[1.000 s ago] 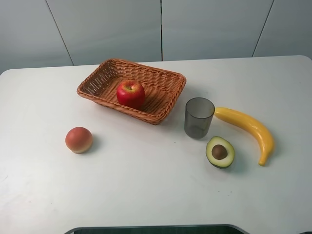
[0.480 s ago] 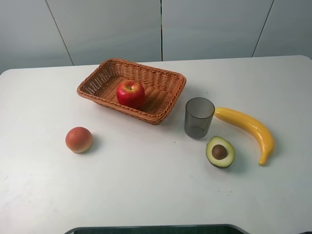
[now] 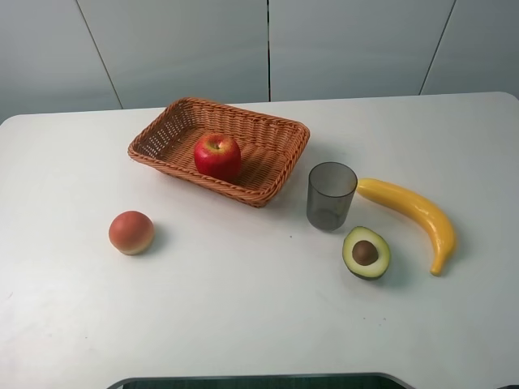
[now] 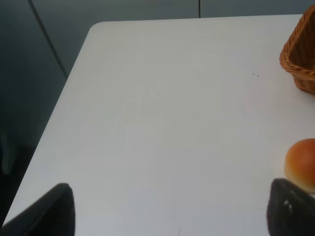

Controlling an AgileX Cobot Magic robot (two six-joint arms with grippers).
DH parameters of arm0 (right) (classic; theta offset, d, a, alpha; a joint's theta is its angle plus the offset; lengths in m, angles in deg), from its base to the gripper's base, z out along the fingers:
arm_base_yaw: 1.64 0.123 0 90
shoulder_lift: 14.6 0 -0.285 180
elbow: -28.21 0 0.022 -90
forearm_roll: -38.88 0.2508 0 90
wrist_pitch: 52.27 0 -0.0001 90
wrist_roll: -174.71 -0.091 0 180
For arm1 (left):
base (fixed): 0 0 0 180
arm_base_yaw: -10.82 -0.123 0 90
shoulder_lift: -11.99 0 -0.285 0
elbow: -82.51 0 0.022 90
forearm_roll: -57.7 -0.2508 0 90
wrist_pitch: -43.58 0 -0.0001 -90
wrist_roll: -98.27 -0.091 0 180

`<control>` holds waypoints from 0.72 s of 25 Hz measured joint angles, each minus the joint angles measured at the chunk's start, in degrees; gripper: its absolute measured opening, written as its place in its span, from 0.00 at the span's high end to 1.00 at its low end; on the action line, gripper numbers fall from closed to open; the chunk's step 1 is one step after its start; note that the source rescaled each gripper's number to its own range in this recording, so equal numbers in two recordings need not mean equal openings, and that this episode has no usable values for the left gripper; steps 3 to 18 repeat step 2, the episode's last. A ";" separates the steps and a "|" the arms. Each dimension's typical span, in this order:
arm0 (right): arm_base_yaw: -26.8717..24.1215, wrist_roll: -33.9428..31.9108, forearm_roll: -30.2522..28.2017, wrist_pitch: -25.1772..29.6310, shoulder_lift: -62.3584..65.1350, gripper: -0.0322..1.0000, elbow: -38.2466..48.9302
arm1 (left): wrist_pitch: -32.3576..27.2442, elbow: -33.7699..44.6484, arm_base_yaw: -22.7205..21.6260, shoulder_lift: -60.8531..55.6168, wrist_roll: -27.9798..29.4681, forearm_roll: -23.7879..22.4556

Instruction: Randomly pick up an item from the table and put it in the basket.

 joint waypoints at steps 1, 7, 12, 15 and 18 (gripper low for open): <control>0.00 0.00 0.00 0.00 0.00 0.00 0.00 | 0.00 0.00 0.00 0.00 0.00 0.00; 0.00 0.00 0.00 0.00 0.00 0.00 0.00 | 0.00 0.00 0.00 0.00 0.00 0.00; 0.00 0.00 0.00 0.00 0.00 0.00 0.00 | 0.00 0.00 0.00 0.00 0.00 0.00; 0.00 0.00 0.00 0.00 0.00 0.00 0.00 | 0.00 0.00 0.00 0.00 0.00 0.00; 0.00 0.00 0.00 0.00 0.00 0.00 0.00 | 0.00 0.00 0.00 0.00 0.00 0.00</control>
